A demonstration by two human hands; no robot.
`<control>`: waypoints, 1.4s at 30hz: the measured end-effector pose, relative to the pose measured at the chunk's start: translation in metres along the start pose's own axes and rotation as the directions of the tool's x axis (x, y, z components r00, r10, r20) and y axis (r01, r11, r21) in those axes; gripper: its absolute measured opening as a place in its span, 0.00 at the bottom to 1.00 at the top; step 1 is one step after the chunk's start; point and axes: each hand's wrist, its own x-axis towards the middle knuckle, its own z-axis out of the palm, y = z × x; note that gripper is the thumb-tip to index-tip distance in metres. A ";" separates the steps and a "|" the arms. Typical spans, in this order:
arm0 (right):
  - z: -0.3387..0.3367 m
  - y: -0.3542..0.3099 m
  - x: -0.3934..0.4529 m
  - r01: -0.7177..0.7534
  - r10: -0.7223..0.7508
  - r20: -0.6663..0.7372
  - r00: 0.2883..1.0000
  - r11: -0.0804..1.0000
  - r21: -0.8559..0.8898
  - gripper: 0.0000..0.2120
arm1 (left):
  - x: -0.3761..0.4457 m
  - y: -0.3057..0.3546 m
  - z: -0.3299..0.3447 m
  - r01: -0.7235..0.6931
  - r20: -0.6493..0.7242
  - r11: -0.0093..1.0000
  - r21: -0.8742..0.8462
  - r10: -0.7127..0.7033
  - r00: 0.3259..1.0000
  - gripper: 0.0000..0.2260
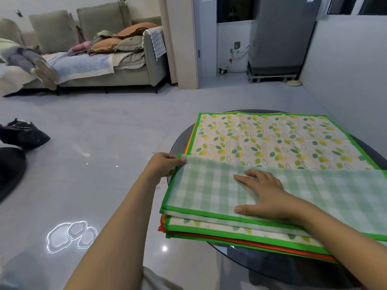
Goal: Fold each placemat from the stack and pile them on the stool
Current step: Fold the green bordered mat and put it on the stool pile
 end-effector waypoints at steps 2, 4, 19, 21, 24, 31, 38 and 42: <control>0.000 -0.001 0.000 -0.003 0.003 -0.007 1.000 1.000 -0.011 0.43 | -0.003 0.003 -0.002 0.037 -0.004 0.998 0.045 -0.037 0.999 0.10; 0.000 -0.002 -0.001 -0.005 0.005 -0.007 1.000 1.000 -0.016 0.43 | -0.005 0.006 -0.003 0.049 -0.030 0.999 0.010 -0.049 0.998 0.10; -0.011 0.006 -0.023 0.026 0.005 -0.195 0.981 0.987 0.157 0.38 | -0.029 0.067 0.017 0.157 0.218 0.887 -0.434 -0.065 0.974 0.14; -0.016 0.013 -0.029 0.017 0.037 -0.233 0.972 0.974 0.227 0.36 | -0.036 0.075 0.031 0.157 0.238 0.862 -0.482 -0.043 0.970 0.16; -0.021 0.023 -0.040 0.026 0.085 -0.286 0.954 0.932 0.362 0.30 | -0.044 0.087 0.056 0.148 0.253 0.832 -0.535 -0.009 0.967 0.14; -0.035 0.043 -0.065 0.077 0.275 -0.394 0.877 0.729 0.680 0.12 | -0.073 0.111 0.141 0.074 0.315 0.812 -0.579 0.140 0.939 0.08; -0.037 0.052 -0.081 0.005 0.400 -0.274 0.875 0.558 0.830 0.12 | -0.079 0.099 0.200 0.094 0.298 0.844 -0.527 0.080 0.951 0.13; -0.029 0.058 -0.083 -0.118 0.457 -0.267 0.848 0.656 0.746 0.13 | -0.077 0.092 0.221 0.104 0.284 0.865 -0.491 0.046 0.958 0.17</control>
